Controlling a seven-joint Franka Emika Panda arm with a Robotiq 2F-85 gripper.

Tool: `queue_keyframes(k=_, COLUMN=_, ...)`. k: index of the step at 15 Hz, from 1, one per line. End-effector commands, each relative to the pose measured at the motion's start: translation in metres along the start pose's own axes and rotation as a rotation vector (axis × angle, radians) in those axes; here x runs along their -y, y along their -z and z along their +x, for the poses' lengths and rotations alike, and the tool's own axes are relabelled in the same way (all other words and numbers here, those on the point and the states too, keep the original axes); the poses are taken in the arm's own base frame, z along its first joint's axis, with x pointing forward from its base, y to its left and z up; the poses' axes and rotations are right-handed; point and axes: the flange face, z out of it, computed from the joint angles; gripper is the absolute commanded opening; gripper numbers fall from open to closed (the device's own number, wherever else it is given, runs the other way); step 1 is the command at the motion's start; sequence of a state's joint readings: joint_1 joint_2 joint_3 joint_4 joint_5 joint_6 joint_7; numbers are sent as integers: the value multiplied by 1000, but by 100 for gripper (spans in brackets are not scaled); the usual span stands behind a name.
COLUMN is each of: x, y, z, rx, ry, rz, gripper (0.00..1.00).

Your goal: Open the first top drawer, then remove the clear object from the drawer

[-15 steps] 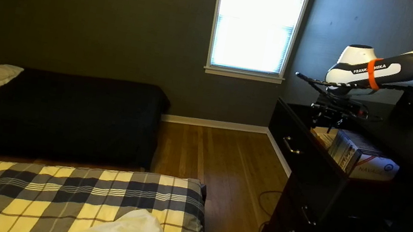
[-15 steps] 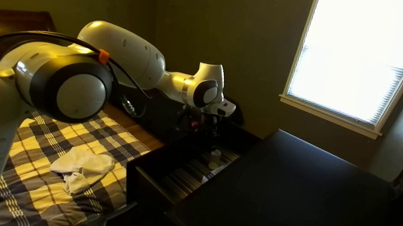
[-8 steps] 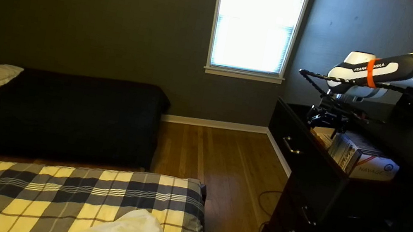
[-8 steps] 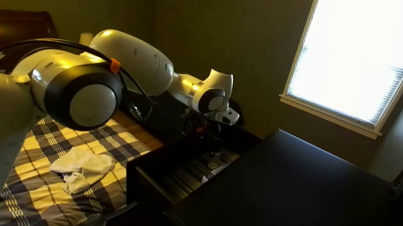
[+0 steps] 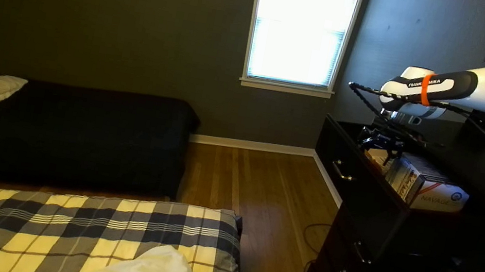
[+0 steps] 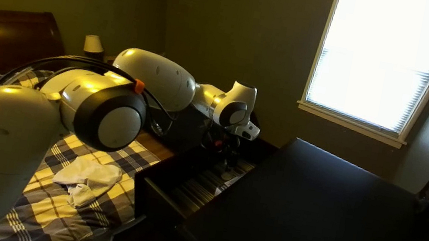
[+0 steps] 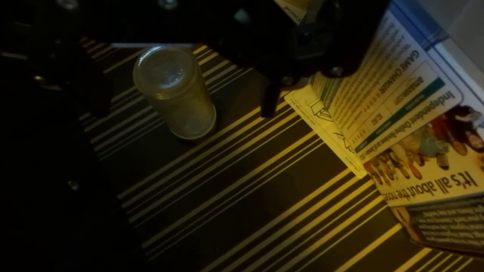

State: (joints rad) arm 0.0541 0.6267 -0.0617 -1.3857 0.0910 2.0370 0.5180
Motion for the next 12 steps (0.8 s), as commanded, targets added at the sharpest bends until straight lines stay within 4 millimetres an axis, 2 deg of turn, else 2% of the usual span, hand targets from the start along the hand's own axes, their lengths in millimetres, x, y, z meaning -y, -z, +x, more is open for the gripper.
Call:
queue_keyframes(k=1, x=7, y=-7, z=15, rx=35, ry=-12, rz=20, gripper=96)
queue_keyframes(k=3, x=9, y=-12, z=19, rx=35, ry=-15, rz=14, gripper=71)
queue_keyframes(k=4, x=9, y=-13, z=21, rx=37, ry=-16, rz=14, gripper=69)
queue_keyframes(k=6, x=11, y=-15, z=23, rx=39, ry=-15, rz=13, gripper=52)
queue_keyframes(k=10, x=13, y=-19, z=30, rx=32, ry=-16, rz=23, gripper=62)
queue_keyframes(k=12, x=14, y=-20, z=33, rx=26, ry=-17, rz=23, gripper=74)
